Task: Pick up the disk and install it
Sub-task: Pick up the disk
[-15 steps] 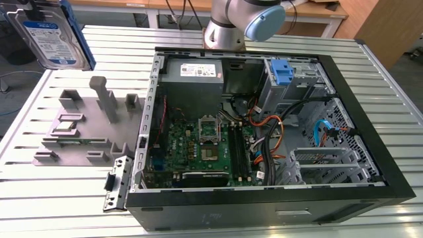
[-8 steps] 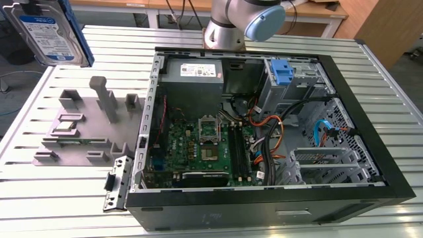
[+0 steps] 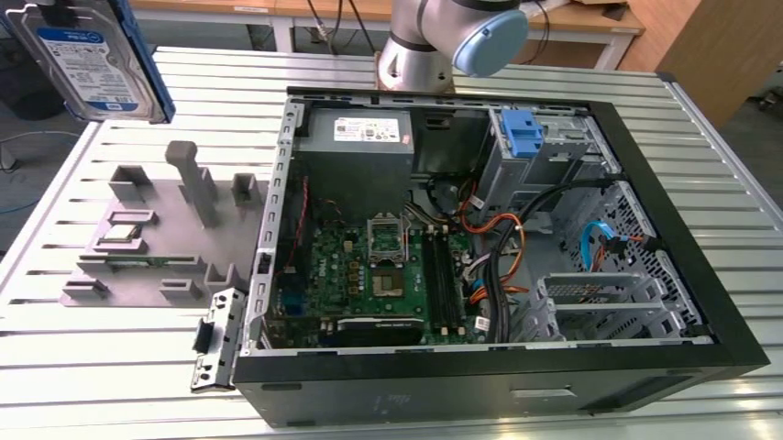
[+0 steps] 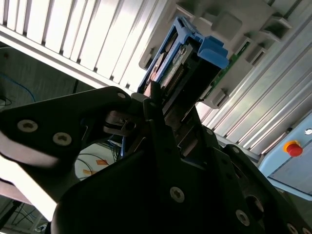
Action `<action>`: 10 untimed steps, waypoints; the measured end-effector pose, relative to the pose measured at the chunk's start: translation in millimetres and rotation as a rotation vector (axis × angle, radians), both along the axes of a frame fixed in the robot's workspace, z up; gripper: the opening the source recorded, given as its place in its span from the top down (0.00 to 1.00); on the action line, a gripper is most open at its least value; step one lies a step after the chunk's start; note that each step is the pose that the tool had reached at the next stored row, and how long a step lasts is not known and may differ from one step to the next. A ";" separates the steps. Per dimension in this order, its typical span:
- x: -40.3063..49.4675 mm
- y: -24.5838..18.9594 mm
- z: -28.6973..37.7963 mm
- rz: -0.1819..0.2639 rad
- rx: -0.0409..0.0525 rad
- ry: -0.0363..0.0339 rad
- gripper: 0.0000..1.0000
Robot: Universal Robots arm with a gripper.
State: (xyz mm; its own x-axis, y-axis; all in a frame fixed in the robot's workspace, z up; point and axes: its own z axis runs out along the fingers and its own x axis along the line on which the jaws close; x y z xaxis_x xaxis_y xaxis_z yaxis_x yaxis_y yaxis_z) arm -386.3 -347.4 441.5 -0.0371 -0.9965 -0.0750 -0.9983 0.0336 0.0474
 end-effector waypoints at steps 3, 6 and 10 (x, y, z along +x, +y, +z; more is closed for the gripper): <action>2.1 0.0 -0.1 0.000 0.0000 -0.0001 0.65; 4.7 0.0 -0.1 0.000 0.0001 -0.0001 0.65; 8.4 0.0 0.0 0.000 0.0000 0.0000 0.65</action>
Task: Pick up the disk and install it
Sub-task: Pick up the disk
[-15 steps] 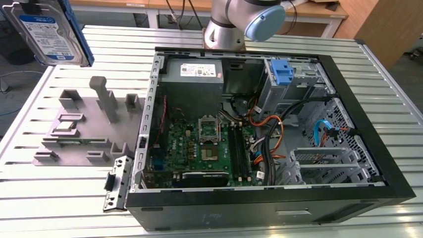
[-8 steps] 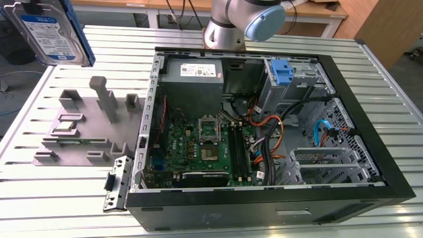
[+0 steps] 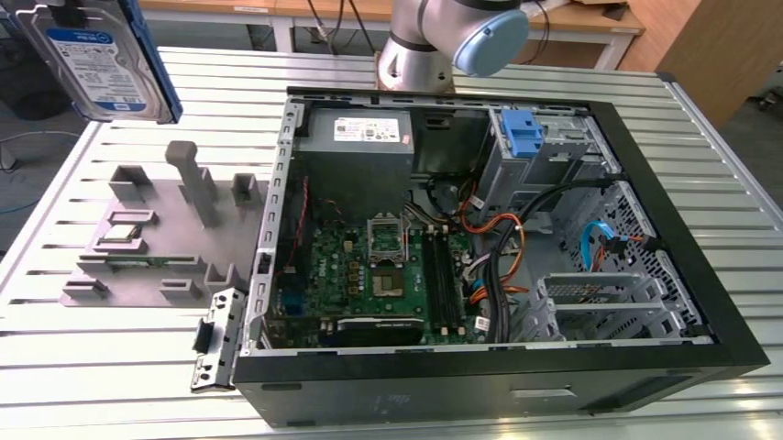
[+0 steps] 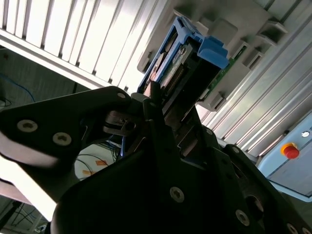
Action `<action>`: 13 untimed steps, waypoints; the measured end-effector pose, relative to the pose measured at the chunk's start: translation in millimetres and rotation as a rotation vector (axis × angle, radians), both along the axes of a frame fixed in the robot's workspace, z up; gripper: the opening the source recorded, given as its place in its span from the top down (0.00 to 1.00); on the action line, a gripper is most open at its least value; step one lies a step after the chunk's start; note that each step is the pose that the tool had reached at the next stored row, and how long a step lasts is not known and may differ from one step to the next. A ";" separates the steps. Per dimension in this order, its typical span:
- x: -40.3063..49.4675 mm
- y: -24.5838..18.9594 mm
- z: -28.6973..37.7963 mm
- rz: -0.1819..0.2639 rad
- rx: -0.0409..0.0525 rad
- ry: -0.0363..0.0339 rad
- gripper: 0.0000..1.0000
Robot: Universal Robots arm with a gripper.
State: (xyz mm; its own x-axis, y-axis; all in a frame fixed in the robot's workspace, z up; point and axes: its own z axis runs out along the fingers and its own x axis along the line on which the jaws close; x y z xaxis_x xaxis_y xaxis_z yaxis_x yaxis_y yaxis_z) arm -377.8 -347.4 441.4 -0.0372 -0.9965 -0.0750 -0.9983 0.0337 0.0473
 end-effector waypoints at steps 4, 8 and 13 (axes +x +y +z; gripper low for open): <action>0.7 0.0 0.0 0.000 0.0004 -0.0001 0.65; 0.8 0.0 5.8 0.000 0.0023 0.0001 0.65; 0.8 0.0 19.6 0.000 0.0025 -0.0001 0.65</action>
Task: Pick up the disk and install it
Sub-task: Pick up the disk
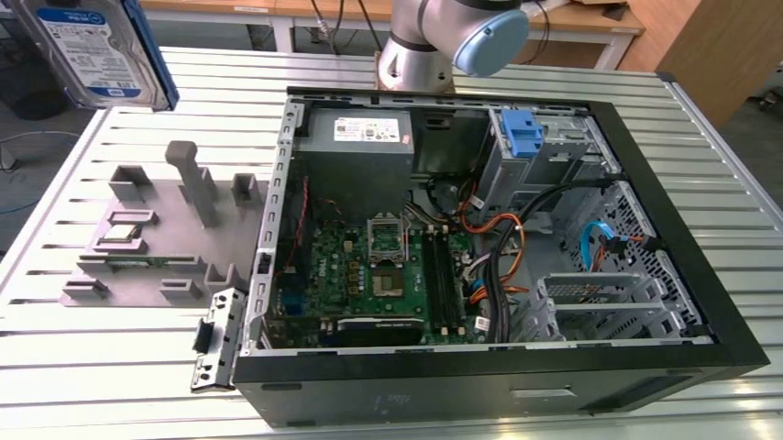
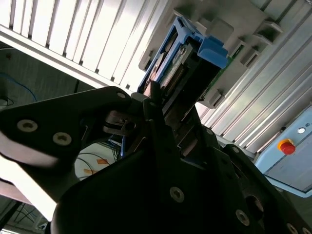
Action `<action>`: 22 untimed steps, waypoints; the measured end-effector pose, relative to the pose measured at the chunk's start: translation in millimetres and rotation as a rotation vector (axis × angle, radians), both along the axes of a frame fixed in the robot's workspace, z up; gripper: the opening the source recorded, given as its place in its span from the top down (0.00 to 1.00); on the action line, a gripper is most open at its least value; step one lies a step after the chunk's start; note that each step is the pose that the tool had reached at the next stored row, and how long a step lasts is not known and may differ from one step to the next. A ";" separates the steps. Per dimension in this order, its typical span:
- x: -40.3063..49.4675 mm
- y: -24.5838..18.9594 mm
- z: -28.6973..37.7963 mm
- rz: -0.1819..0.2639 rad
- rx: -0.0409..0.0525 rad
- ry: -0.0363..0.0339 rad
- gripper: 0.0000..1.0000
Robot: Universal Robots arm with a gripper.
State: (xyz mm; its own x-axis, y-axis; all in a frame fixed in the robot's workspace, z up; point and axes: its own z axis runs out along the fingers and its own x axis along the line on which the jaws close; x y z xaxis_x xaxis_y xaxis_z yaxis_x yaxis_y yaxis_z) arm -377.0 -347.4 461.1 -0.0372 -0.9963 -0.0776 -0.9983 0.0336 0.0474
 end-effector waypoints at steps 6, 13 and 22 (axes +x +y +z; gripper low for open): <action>0.0 0.0 20.7 0.000 0.0005 -0.0001 0.65; 0.0 0.0 39.5 0.000 0.0007 0.0002 0.65; 2.8 0.0 39.7 0.000 0.0007 0.0001 0.65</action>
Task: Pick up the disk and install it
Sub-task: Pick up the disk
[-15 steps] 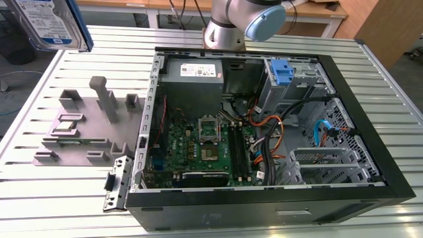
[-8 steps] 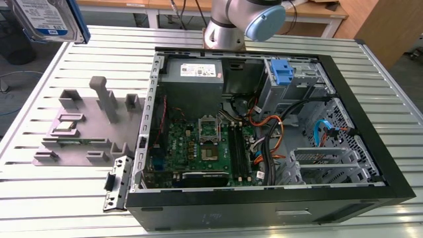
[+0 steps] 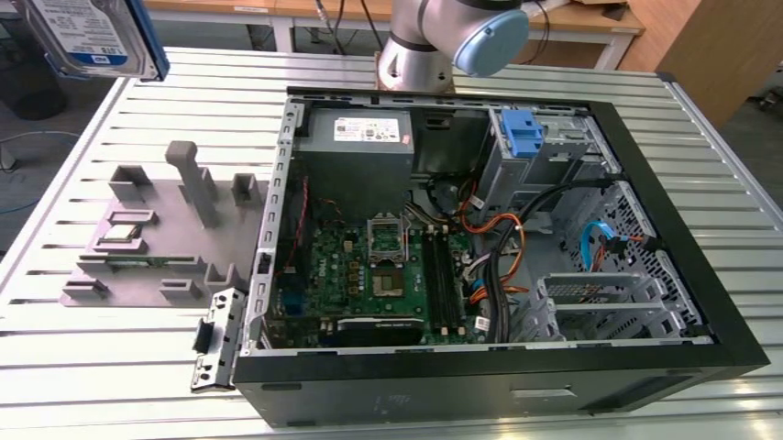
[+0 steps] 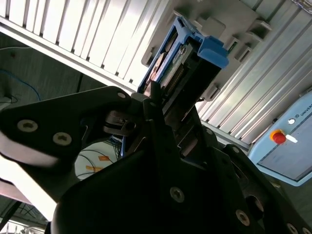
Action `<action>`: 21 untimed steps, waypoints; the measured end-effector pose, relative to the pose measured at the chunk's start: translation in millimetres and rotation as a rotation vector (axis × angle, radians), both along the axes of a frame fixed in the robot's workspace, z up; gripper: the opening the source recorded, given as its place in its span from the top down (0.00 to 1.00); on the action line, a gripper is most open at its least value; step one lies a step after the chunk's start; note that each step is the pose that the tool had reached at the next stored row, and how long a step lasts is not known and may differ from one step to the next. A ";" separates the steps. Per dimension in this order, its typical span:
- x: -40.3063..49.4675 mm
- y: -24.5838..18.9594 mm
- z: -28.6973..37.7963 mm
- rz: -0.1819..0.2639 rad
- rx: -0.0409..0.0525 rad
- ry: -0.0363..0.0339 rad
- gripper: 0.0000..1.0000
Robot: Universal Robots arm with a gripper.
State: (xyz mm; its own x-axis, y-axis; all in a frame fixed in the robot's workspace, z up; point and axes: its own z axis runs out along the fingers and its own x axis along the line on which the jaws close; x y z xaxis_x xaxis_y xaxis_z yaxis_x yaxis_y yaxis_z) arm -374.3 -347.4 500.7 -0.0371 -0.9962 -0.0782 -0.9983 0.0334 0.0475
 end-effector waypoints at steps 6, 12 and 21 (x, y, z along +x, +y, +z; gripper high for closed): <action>16.0 0.0 -0.3 0.000 0.0001 -0.0001 0.65; 26.1 0.0 -0.6 0.000 0.0001 -0.0001 0.65; 37.2 0.0 -1.3 0.000 0.0000 -0.0001 0.65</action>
State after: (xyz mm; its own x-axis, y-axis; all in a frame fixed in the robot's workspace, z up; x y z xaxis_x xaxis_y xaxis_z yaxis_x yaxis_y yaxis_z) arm -337.1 -347.4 499.5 -0.0371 -0.9962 -0.0783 -0.9983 0.0335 0.0474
